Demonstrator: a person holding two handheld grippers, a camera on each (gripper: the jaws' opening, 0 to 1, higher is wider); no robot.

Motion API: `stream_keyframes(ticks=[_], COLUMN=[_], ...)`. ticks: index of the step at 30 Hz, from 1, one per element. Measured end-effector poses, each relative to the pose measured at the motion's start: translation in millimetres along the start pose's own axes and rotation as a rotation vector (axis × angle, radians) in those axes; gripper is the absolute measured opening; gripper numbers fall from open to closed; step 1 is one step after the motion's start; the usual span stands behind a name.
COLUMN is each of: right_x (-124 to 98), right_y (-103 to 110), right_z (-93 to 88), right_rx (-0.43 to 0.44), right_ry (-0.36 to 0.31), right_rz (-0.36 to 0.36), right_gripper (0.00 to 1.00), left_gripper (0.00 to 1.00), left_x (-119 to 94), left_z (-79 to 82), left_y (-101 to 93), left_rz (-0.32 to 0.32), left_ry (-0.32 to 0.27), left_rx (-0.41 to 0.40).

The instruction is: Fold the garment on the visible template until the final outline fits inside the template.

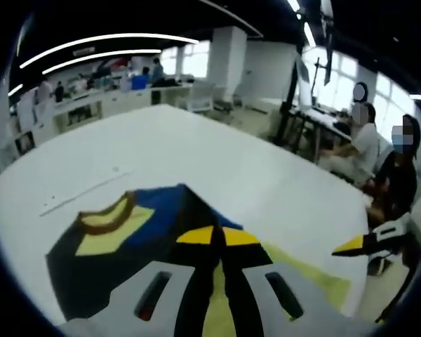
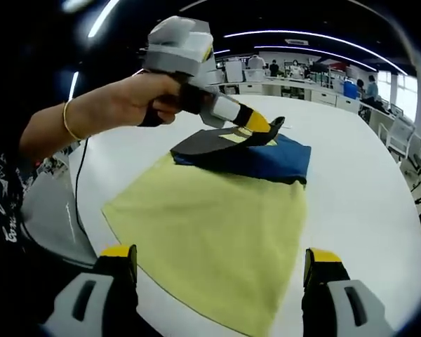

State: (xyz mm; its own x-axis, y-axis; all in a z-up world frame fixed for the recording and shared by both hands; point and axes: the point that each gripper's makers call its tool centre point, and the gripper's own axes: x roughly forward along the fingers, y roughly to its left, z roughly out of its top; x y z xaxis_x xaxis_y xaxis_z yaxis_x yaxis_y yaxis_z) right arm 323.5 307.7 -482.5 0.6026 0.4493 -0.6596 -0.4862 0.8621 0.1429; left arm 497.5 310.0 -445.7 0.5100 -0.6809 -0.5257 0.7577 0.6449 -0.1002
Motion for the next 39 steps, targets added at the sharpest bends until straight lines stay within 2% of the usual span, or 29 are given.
stream_keyframes(ticks=[10,16,20,21,25,28,30,32,34,39], right_x=[-1.9,-3.8,-5.3,-5.6,-6.5,-5.8,-5.7,-6.5,-6.9,-8.7], right_y=[-4.6,-8.5,-10.3,-11.2,-13.2,-14.0,-13.6,-14.4,-16.0,-20.2], right_z=[-4.5,-9.8,-11.7,-12.4,-14.3,-15.5,-16.5,-16.5,-15.8,-10.6], right_rx=[0.013,0.015,0.02,0.021,0.03,0.044,0.044,0.035,0.035,0.031], right_ry=[0.003,0.017,0.019,0.02,0.017,0.013,0.02,0.026,0.027,0.024], right_rz=[-0.008,-0.02,-0.025,-0.028,-0.036,-0.037,-0.035,-0.036,-0.037,-0.041], right_gripper=[1.0,1.0,1.0,1.0,1.0,1.0,1.0,1.0,1.0,1.0], left_gripper=[0.0,0.0,0.0,0.0,0.22,0.31,0.4,0.5,0.59,0.74], left_x=[20.7,34.3,41.4,42.6,42.8,38.9,34.1,28.7,23.1,6.1], left_z=[-18.4,-37.4,-50.4,-50.4,-45.2,-40.4,-25.5,-15.9,-13.8,-12.6], left_y=[-11.5,-19.7,-34.9,-35.9,-45.4,-45.9,-44.9,-43.3,-37.2,-16.5], left_rz=[-0.028,-0.05,-0.112,-0.111,-0.15,-0.159,-0.163,-0.165,-0.158,-0.104], left_ry=[0.003,0.016,0.051,0.048,0.022,0.003,-0.082,-0.141,-0.147,-0.152], left_rx=[0.016,0.009,0.066,0.066,0.112,0.123,0.159,0.157,0.15,0.156])
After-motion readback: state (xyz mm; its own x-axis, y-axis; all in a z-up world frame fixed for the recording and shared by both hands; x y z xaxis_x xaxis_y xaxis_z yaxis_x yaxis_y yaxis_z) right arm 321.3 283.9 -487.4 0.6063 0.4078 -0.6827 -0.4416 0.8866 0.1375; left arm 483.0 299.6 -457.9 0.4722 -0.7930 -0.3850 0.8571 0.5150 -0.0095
